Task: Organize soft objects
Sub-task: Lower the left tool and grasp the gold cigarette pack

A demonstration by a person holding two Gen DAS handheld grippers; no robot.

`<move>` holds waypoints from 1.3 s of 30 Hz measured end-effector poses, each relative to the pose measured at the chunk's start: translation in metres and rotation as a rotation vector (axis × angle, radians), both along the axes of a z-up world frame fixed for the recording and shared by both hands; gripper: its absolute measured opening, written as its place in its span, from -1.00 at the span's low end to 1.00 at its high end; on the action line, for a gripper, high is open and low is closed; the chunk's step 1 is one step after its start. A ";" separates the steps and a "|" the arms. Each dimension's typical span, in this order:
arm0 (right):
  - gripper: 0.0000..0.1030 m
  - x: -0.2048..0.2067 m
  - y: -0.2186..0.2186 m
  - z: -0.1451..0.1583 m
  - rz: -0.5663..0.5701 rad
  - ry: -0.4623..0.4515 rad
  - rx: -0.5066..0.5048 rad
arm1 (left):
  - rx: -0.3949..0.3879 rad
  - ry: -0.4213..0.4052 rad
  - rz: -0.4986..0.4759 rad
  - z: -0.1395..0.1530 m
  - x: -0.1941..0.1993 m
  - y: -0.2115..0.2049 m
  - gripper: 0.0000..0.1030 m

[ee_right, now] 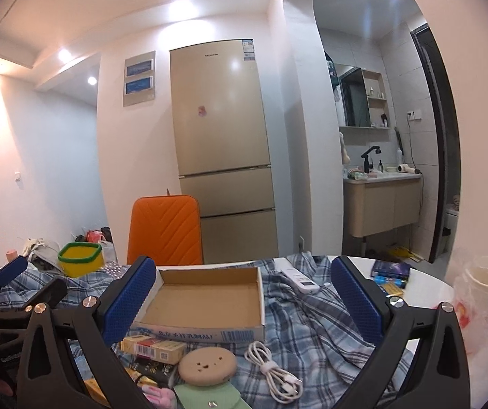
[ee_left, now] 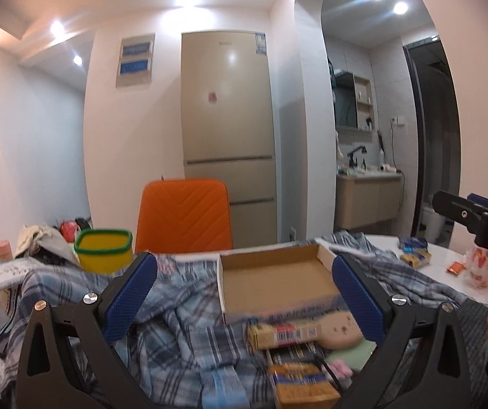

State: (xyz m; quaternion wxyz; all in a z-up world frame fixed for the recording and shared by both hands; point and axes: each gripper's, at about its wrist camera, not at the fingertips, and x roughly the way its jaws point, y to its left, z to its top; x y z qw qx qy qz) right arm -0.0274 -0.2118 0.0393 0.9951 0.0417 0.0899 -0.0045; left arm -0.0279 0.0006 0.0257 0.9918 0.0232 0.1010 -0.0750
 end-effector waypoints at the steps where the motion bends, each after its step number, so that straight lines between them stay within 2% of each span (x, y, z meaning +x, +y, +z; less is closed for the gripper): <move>1: 1.00 -0.002 0.000 0.000 0.001 0.008 -0.006 | 0.006 0.020 -0.004 0.000 -0.003 -0.001 0.87; 2: 1.00 -0.004 0.001 0.001 0.005 0.015 -0.012 | 0.013 0.050 -0.012 -0.001 -0.004 -0.003 0.77; 7: 1.00 -0.015 0.005 -0.001 0.043 0.050 -0.032 | -0.007 0.189 -0.043 -0.012 -0.011 -0.009 0.76; 12: 1.00 -0.019 0.006 -0.013 0.061 0.079 -0.017 | -0.027 0.306 -0.026 -0.032 -0.015 -0.018 0.57; 16: 1.00 -0.015 0.009 -0.022 0.052 0.104 -0.048 | -0.021 0.388 -0.051 -0.046 -0.011 -0.026 0.43; 25: 1.00 -0.009 0.010 -0.035 0.092 0.171 -0.063 | 0.007 0.560 -0.089 -0.069 0.011 -0.034 0.43; 26: 1.00 -0.008 0.010 -0.037 0.096 0.179 -0.061 | 0.015 0.579 -0.094 -0.073 0.014 -0.036 0.36; 31: 1.00 0.001 0.008 -0.049 0.104 0.228 -0.057 | 0.015 0.638 -0.095 -0.081 0.022 -0.035 0.06; 35: 1.00 0.007 0.007 -0.053 0.131 0.256 -0.042 | 0.018 0.653 -0.107 -0.085 0.023 -0.036 0.02; 39: 1.00 0.012 0.010 -0.057 0.170 0.284 -0.032 | 0.012 0.622 -0.105 -0.082 0.019 -0.034 0.00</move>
